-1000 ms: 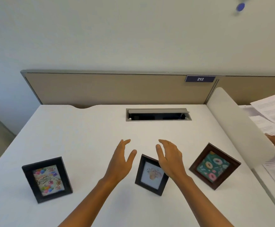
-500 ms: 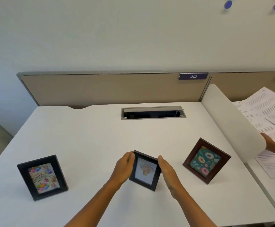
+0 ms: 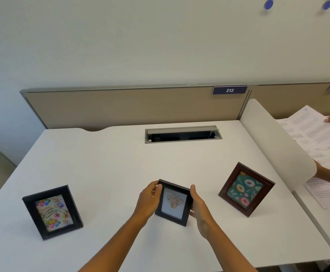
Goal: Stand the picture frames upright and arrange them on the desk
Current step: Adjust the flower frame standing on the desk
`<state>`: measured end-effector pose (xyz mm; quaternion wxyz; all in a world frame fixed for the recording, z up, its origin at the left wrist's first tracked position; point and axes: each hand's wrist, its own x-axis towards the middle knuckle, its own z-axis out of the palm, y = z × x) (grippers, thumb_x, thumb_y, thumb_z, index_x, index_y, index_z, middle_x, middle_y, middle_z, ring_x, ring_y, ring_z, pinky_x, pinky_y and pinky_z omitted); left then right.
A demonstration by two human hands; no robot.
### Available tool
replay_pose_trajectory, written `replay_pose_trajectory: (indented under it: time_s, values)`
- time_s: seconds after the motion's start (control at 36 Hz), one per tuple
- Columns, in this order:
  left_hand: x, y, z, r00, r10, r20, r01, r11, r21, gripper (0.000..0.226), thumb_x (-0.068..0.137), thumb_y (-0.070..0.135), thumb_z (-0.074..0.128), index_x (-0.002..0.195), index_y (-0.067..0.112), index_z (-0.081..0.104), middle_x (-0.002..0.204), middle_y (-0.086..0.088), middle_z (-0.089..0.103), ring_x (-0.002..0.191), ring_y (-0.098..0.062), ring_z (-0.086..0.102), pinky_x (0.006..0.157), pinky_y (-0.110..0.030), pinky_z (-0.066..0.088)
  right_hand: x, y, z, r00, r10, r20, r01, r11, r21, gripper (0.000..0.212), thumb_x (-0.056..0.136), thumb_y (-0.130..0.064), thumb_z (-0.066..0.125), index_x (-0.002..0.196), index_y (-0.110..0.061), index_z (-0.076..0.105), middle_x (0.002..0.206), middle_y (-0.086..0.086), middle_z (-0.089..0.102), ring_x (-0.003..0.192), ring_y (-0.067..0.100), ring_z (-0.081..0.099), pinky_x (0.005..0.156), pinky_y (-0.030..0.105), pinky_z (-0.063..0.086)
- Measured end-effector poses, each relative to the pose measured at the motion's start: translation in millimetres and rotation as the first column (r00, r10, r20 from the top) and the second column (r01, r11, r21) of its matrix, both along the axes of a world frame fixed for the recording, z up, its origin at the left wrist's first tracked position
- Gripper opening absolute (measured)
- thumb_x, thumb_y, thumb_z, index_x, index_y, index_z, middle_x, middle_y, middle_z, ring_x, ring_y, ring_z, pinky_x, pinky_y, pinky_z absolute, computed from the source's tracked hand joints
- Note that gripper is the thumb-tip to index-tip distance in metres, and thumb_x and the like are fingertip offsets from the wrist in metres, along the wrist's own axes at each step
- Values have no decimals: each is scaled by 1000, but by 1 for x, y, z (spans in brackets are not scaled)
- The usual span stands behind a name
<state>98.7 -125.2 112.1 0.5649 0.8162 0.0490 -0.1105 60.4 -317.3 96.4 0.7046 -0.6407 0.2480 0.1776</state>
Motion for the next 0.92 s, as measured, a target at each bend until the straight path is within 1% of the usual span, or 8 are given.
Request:
replay_pose_trajectory:
  time_s: [0.06,0.14,0.28,0.36,0.5,0.64,0.81,0.92]
  values:
    - [1,0,-2,1000,8,1,-8,1000,-2,31,110,38,45,137,29,58,125,10,65,114,-10,61,72,-9,48,0,1,1,1000,-2,-5,2,1000,2,79,84,-91,44,123,-33,81,120,-8,83,125,19,70,120,50,42]
    - [2,2,-5,1000,16,0,-16,1000,4,21,110,37,45,125,35,60,115,17,67,103,-3,63,69,-9,48,1,1,4,1000,-14,-12,14,1000,9,82,82,-91,46,124,-29,81,118,-5,84,123,21,71,118,52,45]
    - [8,3,-10,1000,2,15,-2,999,37,18,110,36,46,116,36,63,108,18,70,100,-1,65,72,-11,50,5,1,8,1000,-23,-16,23,1000,14,87,79,-91,49,123,-23,81,117,-2,85,122,21,72,116,51,46]
    - [12,4,-11,1000,0,24,-1,999,51,17,110,36,47,112,36,64,106,17,71,100,-3,66,73,-14,53,11,0,11,1000,-18,-21,18,1000,-3,81,89,-87,49,121,-20,82,114,-1,85,121,22,73,116,50,45]
    - [28,1,-5,999,17,51,-21,998,64,20,109,37,47,116,31,65,110,10,72,105,-13,68,88,-31,62,28,-3,22,1000,-4,0,4,1000,-21,70,100,-78,47,116,-20,83,111,-1,86,119,23,73,114,49,46]
    - [54,-11,16,994,30,101,-36,998,58,23,109,38,47,120,29,65,113,6,73,106,-15,68,92,-38,63,56,-14,41,998,-6,67,9,999,-48,66,103,-74,46,113,-20,83,107,0,86,116,25,74,112,49,47]
    - [96,-42,51,985,14,174,-19,999,26,18,108,39,48,117,32,63,110,6,72,105,-15,69,87,-33,63,101,-46,74,986,-14,168,31,995,-99,65,104,-72,46,110,-18,82,104,2,86,113,27,75,104,46,48]
    - [130,-72,77,978,-15,208,18,1000,-11,22,108,41,48,116,30,66,106,8,73,102,-12,69,83,-31,63,134,-78,99,969,-42,243,73,990,-120,65,106,-68,46,117,-13,80,107,6,85,114,28,75,110,50,47]
